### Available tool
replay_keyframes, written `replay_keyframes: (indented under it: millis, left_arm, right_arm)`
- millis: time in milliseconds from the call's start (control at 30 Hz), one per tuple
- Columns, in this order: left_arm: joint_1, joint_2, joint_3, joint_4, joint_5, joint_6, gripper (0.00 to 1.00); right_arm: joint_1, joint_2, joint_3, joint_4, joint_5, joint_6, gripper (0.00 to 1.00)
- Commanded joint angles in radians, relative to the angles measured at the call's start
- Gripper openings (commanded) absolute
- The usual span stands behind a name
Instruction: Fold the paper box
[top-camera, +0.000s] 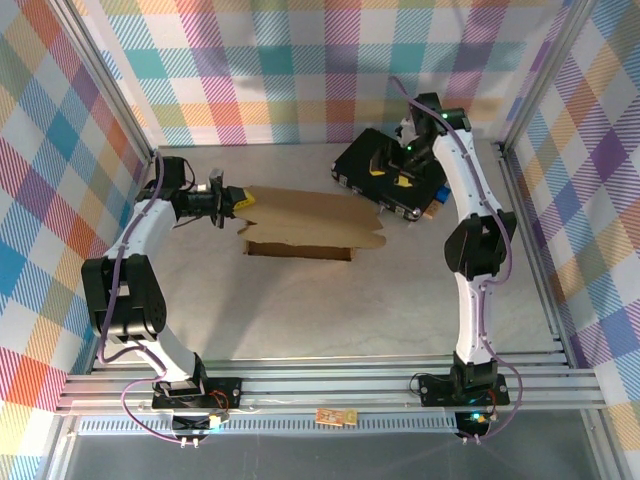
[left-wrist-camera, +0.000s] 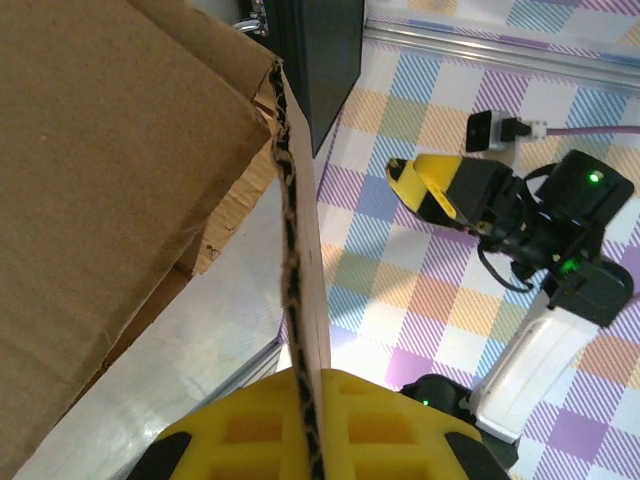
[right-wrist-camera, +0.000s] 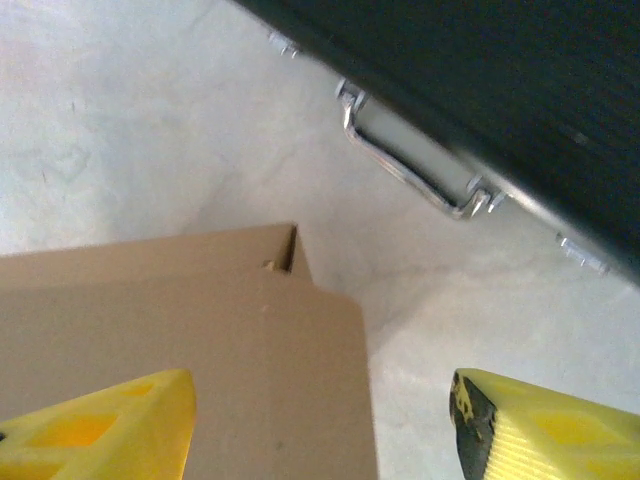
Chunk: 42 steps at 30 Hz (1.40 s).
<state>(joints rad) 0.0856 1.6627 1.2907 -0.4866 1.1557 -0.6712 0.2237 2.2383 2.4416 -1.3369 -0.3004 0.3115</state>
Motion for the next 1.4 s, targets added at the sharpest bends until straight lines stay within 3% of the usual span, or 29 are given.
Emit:
replay_keyframes:
  millis: [0, 167, 333, 400, 500, 567, 633, 700, 933, 1033, 1133, 1367]
  left_arm:
    - [-0.007, -0.031, 0.027, -0.005, 0.027, 0.028, 0.00]
    - [-0.008, -0.031, 0.031, 0.117, 0.045, -0.059, 0.00]
    - [-0.019, -0.017, 0.050, 0.200, 0.072, -0.123, 0.00]
    - [-0.023, -0.014, 0.042, 0.308, 0.083, -0.187, 0.00]
    - [-0.028, -0.014, -0.024, 0.672, 0.096, -0.459, 0.00]
    - [-0.026, 0.017, -0.073, 1.089, 0.071, -0.770, 0.00]
    - [-0.027, 0.077, -0.063, 1.391, 0.033, -1.023, 0.00]
    - [-0.030, 0.115, -0.034, 1.511, -0.005, -1.124, 0.00]
    - [-0.064, 0.127, -0.006, 1.519, -0.035, -1.151, 0.00]
    - [-0.076, 0.101, 0.003, 1.428, -0.031, -1.103, 0.00]
    - [-0.086, 0.058, 0.015, 1.244, -0.027, -0.991, 0.00]
    - [-0.089, -0.117, 0.033, 0.579, -0.071, -0.552, 0.00]
  right_arm:
    - [0.065, -0.099, -0.034, -0.113, 0.053, 0.035, 0.68]
    - [0.072, -0.181, -0.196, -0.042, 0.025, 0.029, 0.72]
    - [0.071, -0.158, -0.196, -0.039, -0.020, -0.016, 0.78]
    - [0.072, -0.143, -0.185, -0.032, -0.020, -0.028, 0.79]
    - [0.071, -0.105, -0.131, -0.045, -0.004, -0.040, 0.81]
    - [0.061, -0.086, -0.090, -0.053, -0.018, -0.028, 0.81]
    - [0.051, -0.086, -0.050, -0.050, -0.018, -0.004, 0.81]
    - [0.041, -0.106, -0.029, -0.024, -0.016, 0.019, 0.82]
    - [-0.002, -0.117, 0.041, 0.012, -0.053, 0.052, 0.84]
    - [-0.016, -0.106, 0.046, 0.023, -0.091, 0.045, 0.83]
    - [-0.026, -0.086, 0.045, 0.032, -0.133, 0.047, 0.83]
    - [-0.021, -0.119, -0.078, 0.112, -0.198, 0.084, 0.80]
